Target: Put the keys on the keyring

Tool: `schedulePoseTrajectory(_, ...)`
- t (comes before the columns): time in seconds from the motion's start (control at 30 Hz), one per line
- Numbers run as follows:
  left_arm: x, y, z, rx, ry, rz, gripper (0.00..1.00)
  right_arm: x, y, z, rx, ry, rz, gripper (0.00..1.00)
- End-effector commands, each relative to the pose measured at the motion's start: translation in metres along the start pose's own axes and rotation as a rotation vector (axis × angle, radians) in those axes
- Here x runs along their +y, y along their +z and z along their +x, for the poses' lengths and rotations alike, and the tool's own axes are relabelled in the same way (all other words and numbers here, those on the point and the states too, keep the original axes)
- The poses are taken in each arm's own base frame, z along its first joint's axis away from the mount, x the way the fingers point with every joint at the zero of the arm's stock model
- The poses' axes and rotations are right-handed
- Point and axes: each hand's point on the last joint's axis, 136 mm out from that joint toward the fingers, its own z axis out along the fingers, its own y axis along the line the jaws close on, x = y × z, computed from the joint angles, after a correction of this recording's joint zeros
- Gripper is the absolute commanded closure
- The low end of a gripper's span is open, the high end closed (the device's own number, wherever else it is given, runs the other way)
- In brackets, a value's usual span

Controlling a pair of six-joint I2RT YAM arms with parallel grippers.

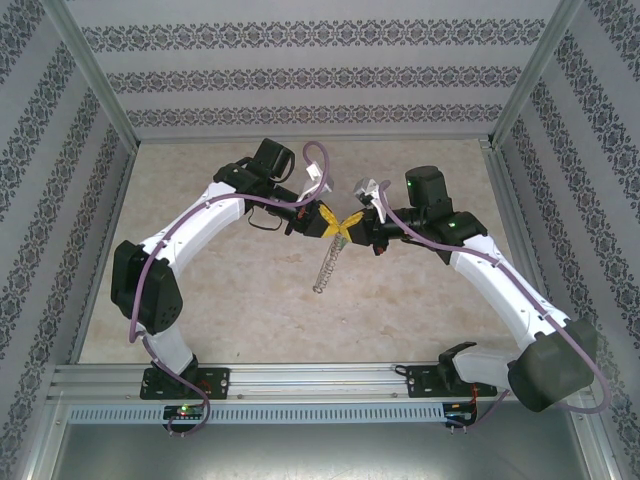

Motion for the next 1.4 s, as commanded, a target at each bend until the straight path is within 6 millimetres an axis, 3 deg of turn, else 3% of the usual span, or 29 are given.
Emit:
schedulePoseTrajectory(0.0,-0.011,0.004,-0.009,-0.018,0.036,0.05,0.99,0.006,-0.002,-0.023,-0.051,-0.083,-0.016,1.0)
schedulePoseTrajectory(0.1,-0.011,0.004,-0.009,-0.022,0.042,0.047,1.0,0.005,-0.003,-0.026,-0.061,-0.077,-0.006,0.96)
schedulePoseTrajectory(0.13,-0.01,0.004,-0.009,-0.024,0.046,0.039,1.0,0.003,-0.005,-0.027,-0.068,-0.073,0.009,0.78)
schedulePoseTrajectory(0.2,-0.008,0.003,-0.01,-0.029,0.057,0.018,1.0,0.001,-0.012,-0.029,-0.093,-0.051,0.028,0.64)
schedulePoseTrajectory(0.33,-0.007,0.001,-0.014,-0.046,0.082,-0.012,1.0,-0.004,-0.028,-0.027,-0.173,0.016,0.085,0.56)
schedulePoseTrajectory(0.53,-0.009,-0.002,-0.02,-0.069,0.109,-0.031,1.0,-0.003,-0.037,-0.001,-0.252,0.095,0.12,0.54)
schedulePoseTrajectory(0.73,-0.016,-0.005,-0.028,-0.091,0.127,-0.017,1.0,0.006,-0.034,0.017,-0.276,0.117,0.073,0.53)
schedulePoseTrajectory(1.27,-0.031,-0.008,-0.039,-0.122,0.137,0.05,1.0,0.007,-0.006,0.005,-0.248,0.063,-0.032,0.51)
schedulePoseTrajectory(1.37,-0.03,-0.007,-0.038,-0.121,0.135,0.049,1.0,0.009,-0.003,0.003,-0.241,0.058,-0.055,0.6)
